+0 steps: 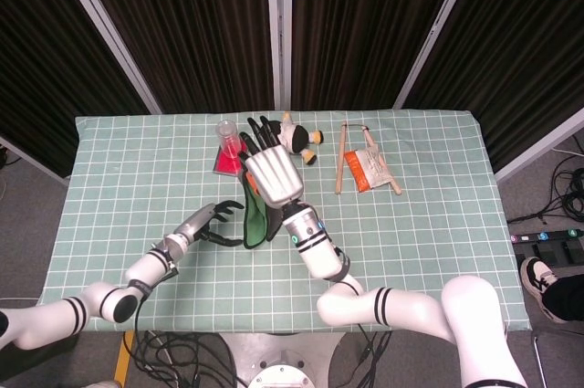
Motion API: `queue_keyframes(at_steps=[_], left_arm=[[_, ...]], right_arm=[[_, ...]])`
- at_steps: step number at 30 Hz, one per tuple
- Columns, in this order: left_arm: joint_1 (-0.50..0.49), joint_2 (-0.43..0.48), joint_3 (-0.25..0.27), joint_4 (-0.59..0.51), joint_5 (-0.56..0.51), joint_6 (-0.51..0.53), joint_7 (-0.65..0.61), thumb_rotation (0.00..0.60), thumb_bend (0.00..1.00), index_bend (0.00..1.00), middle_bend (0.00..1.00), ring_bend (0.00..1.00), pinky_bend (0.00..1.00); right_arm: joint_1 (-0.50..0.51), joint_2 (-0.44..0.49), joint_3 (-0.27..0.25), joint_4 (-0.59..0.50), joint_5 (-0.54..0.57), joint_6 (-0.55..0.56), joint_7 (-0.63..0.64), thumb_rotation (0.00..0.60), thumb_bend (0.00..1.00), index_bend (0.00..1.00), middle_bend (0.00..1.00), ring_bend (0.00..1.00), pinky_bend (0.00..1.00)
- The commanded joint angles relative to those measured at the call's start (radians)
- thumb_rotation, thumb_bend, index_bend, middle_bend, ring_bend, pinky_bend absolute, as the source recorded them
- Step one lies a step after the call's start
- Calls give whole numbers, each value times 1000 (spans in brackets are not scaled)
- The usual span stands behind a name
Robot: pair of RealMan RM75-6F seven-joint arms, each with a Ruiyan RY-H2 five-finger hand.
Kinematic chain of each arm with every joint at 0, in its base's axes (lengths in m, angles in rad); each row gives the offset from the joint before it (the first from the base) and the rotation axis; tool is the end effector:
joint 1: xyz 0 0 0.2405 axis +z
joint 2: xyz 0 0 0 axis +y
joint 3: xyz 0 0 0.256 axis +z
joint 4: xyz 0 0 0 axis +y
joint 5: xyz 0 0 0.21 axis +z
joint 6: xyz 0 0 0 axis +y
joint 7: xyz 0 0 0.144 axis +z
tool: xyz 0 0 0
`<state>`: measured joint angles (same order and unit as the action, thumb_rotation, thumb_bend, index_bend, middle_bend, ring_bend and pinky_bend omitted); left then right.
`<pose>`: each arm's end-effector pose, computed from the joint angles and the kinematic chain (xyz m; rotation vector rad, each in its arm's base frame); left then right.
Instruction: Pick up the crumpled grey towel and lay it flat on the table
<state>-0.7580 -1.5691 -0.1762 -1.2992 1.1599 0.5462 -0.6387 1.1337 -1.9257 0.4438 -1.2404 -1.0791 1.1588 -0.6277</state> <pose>-0.1880 0.3464 -0.0548 -1.5541 -2.0292 -0.9862 0.0499 -0.3776 -0.0496 1.7186 -0.5648 1.2925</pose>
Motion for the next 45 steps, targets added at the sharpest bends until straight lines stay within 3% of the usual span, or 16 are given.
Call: queue_keyframes(at_steps=[1,8,12,20,24,31,34,38,45], left_arm=[[-17,-45,-5,14,-89,9,90,461,0,256,216,187,245],[-46,-80,-18,16,-241,15,218,463,0,296,217,187,248],[-56,-104,-24,31,-314,22,263,462,8,368,216,187,251],[-58,-135,-30,52,-385,40,326,488,143,513,223,188,252],[-41,-140,-42,45,-378,60,326,491,224,555,239,188,252],[-4,-152,-69,37,-316,103,300,514,451,665,319,218,252],[12,-136,-71,7,-274,121,298,521,476,665,320,218,252],[35,-118,-80,-40,-227,147,282,595,502,672,322,218,253],[59,-50,-96,-121,-163,154,253,600,522,682,332,218,252]], right_arm=[[0,2,2,-3,1,0,1,600,441,609,210,0,0],[-4,5,1,-10,1,0,9,600,439,609,210,0,0],[-7,9,1,-20,0,0,16,600,439,608,209,0,0],[-23,27,-7,-46,-8,7,25,600,441,608,209,0,0],[-35,33,-13,-59,-6,8,36,600,436,608,208,0,0],[-57,55,-18,-90,-11,16,58,600,438,609,208,0,0],[-74,76,-20,-119,-16,25,67,600,439,609,207,0,0],[-104,119,-18,-172,-19,37,90,600,439,607,208,0,0],[-172,217,-27,-294,-28,54,141,600,438,607,207,0,0]])
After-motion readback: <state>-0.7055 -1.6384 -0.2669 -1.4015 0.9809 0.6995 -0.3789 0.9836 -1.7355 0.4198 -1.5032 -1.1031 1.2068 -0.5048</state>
